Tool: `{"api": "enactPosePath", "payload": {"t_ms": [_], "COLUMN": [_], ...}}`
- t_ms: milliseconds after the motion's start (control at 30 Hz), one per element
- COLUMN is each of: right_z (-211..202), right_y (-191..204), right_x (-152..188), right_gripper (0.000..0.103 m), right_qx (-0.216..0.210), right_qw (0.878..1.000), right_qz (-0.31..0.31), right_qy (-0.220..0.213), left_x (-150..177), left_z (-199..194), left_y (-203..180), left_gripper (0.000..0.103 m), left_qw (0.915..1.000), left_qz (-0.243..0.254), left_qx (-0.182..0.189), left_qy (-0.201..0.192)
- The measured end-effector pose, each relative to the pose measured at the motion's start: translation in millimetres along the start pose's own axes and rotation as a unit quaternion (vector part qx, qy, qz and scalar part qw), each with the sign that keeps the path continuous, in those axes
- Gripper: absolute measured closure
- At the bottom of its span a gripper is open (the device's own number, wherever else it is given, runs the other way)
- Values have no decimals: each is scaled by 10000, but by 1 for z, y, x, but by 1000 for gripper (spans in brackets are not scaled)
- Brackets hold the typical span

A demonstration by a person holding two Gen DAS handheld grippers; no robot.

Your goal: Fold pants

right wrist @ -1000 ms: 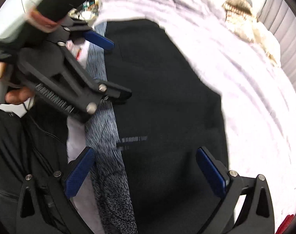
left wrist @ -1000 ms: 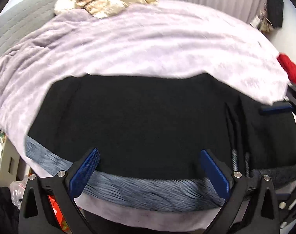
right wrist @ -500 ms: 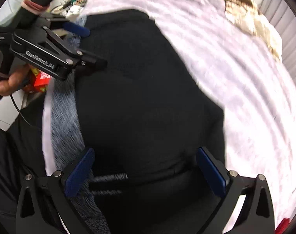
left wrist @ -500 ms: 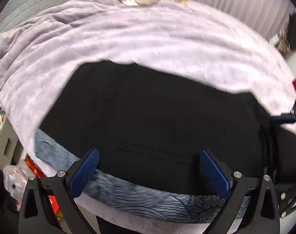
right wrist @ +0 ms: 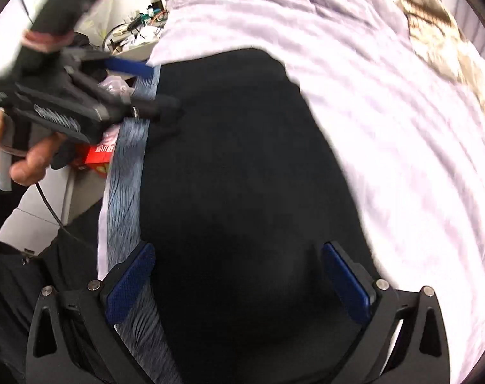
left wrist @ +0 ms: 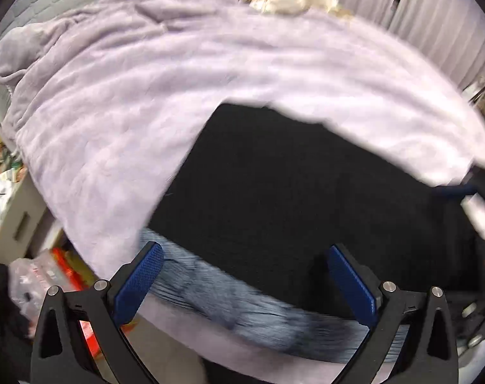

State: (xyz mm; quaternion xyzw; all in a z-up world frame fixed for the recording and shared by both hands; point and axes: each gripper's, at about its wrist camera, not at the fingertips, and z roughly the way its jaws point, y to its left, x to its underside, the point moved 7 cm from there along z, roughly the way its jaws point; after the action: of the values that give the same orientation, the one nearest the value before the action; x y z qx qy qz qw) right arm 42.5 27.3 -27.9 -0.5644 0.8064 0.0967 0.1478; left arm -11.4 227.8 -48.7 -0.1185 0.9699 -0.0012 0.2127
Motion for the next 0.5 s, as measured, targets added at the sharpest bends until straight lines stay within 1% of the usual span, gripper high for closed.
{"api": "enactPosePath", "payload": {"t_ms": [33,67,100,133,233,267,300,333,400,433,467,500], "right_z": [4,9,19,29,48,59,66,75,87,90,92,93], "right_y": [-6,-12,-20,-27,-42,-44,-45,-46,-43,-39,-35,-33], "right_x": [-6,-9,-12,-20,-48,-56,-65,-75,-94,-105,-116,-121], "right_gripper": [0,0,0,0,0,0,0,0,0,0,0,0], "right_qx": [113,188,182,2,-357,-535,-786,-1013,-1293,-1450,-1546,-1559], "right_qw": [9999,9997,9995,9995,9987,9978,9957,9932,9900,9884,9873,9870], "right_qz": [-16,6,44,143,285,324,391,441,353,230,199,192], "right_qy": [57,144,247,297,208,239,301,362,447,392,312,329], "left_x": [1,3,0,1,7,6,13,14,16,16,15,13], "left_z": [7,9,10,7,1,3,2,1,-1,-1,-1,-1], "left_y": [3,5,9,14,19,39,54,57,68,76,81,85], "left_gripper": [0,0,0,0,0,0,0,0,0,0,0,0], "left_qw": [9999,9992,9987,9983,9968,9964,9961,9959,9949,9939,9923,9908], "left_qz": [-58,-207,-298,-329,-340,-326,-289,-250,-254,-273,-290,-276], "left_qx": [37,299,388,471,726,785,832,869,964,1052,1187,1314], "left_qy": [99,146,149,107,14,-33,-61,-89,-152,-167,-175,-185]}}
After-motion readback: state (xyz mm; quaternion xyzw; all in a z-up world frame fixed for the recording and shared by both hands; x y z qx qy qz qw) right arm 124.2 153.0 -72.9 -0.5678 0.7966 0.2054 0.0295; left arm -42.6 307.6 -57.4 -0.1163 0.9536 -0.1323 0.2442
